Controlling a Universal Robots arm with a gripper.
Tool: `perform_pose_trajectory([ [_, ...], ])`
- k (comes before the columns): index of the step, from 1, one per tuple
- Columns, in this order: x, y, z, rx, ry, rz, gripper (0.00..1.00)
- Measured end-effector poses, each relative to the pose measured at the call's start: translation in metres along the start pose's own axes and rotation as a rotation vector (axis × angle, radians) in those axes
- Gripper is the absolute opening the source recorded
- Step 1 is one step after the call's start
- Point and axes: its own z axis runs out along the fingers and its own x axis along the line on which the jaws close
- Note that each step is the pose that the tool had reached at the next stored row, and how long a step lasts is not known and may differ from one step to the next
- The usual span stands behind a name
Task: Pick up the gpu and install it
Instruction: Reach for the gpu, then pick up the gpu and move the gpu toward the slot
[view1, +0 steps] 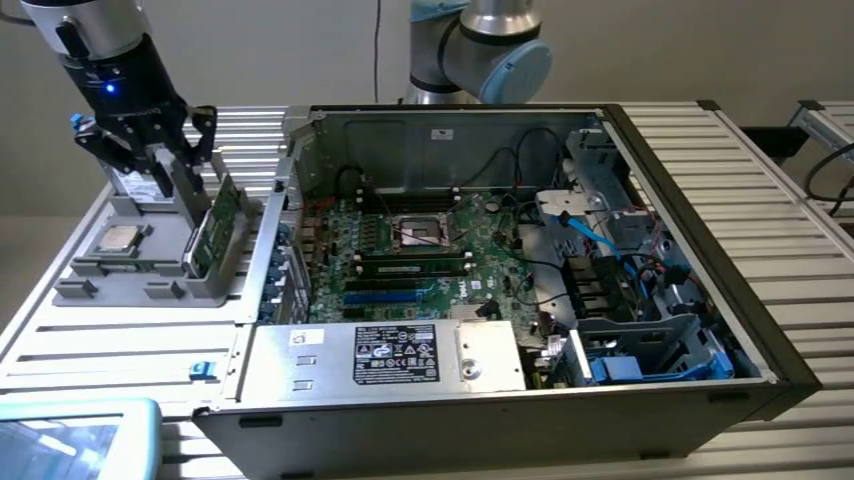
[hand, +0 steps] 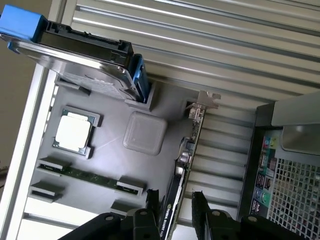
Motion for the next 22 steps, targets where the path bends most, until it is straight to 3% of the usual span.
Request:
perform_pose_trajectory([
  [7, 0.0002, -0.0012, 0.0012, 0.0008, -0.0025, 0.043, 0.4],
  [22, 0.0004, -0.0014, 0.003, 0.0008, -0.0026, 0.044, 0.4],
])
